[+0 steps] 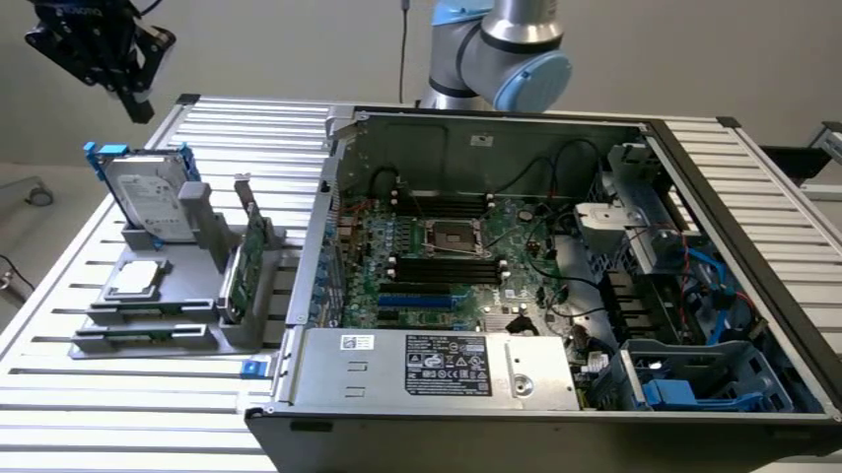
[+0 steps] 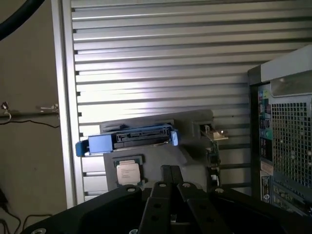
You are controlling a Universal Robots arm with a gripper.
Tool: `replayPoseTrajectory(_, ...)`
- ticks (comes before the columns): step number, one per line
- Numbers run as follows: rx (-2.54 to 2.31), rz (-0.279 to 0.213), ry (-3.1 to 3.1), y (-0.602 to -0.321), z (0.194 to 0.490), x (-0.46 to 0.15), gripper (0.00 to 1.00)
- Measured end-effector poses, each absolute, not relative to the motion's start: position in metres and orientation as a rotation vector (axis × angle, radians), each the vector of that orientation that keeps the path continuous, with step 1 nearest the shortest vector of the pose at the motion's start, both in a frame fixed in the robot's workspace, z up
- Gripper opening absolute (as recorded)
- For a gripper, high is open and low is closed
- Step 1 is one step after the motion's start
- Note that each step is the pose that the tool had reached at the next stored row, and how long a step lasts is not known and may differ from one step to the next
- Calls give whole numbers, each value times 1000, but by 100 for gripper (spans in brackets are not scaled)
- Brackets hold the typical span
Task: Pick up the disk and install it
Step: 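Reach for the disk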
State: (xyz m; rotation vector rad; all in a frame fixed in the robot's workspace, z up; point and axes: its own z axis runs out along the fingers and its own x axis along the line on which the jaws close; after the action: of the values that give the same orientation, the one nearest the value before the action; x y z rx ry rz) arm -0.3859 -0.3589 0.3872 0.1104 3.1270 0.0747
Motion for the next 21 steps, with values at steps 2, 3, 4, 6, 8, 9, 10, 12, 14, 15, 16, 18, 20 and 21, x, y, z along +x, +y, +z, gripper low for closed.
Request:
replayPoseTrajectory(2, 110, 75, 3127, -357, 387, -391, 11)
replayPoseTrajectory(3, 109, 75, 3127, -357, 387, -394, 11)
replayPoseTrajectory(4, 108, 75, 3127, -356, 387, -396, 11)
replayPoseTrajectory(6, 107, 75, 3127, -354, 387, -401, 11)
replayPoseTrajectory(8, 105, 75, 3127, -352, 387, -406, 11)
replayPoseTrajectory(9, 105, 75, 3127, -351, 387, -408, 11)
replayPoseTrajectory(10, 104, 75, 3127, -350, 387, -410, 11)
replayPoseTrajectory(12, 102, 75, 3127, -348, 387, -414, 11)
replayPoseTrajectory(14, 98, 75, 3128, -346, 387, -418, 11)
replayPoseTrajectory(15, 95, 75, 3128, -345, 387, -419, 11)
replayPoseTrajectory(16, 91, 75, 3128, -344, 387, -420, 11)
replayPoseTrajectory(18, 81, 75, 3128, -343, 387, -421, 11)
replayPoseTrajectory(20, 69, 75, 3129, -342, 387, -423, 11)
replayPoseTrajectory(21, 64, 75, 3129, -341, 387, -423, 11)
